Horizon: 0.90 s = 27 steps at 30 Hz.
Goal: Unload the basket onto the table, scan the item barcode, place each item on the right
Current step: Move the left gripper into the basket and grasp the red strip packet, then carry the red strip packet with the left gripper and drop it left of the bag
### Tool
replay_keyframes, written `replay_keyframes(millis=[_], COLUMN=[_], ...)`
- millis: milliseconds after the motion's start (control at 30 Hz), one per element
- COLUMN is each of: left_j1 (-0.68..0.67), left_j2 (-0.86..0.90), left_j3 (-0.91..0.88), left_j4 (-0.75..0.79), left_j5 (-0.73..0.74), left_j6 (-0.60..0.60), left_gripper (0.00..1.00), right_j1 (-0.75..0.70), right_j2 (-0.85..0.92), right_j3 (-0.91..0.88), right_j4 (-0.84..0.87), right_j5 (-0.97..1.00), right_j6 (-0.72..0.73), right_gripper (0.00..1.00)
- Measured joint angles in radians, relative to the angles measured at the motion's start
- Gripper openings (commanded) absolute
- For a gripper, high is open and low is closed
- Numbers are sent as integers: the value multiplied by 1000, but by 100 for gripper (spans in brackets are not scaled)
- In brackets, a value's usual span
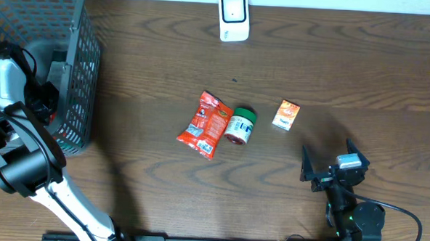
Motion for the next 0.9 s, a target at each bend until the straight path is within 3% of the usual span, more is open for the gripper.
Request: replay_keyframes(millis=[33,100,333,500,733,900], left_j1=[0,0,0,0,-5,-101], left_j2=[0,0,-3,-97,-553,-728], left_j3=[0,-2,12,33,74,77], left_j4=[-3,-4,-17,-4,77,74], left_j5=[2,3,5,10,23,37], left_j6=[3,-2,3,2,2,2], left_gripper=[21,7,7,7,7,7], right_j1=[0,0,0,0,0,0], right_j2=[0,0,0,0,0,0], right_j3=[0,0,0,0,0,0], right_j4=[0,0,0,0,0,0], right_j5=[0,0,0,0,0,0], right_j6=[0,0,0,0,0,0], right_gripper=[99,99,99,99,99,99])
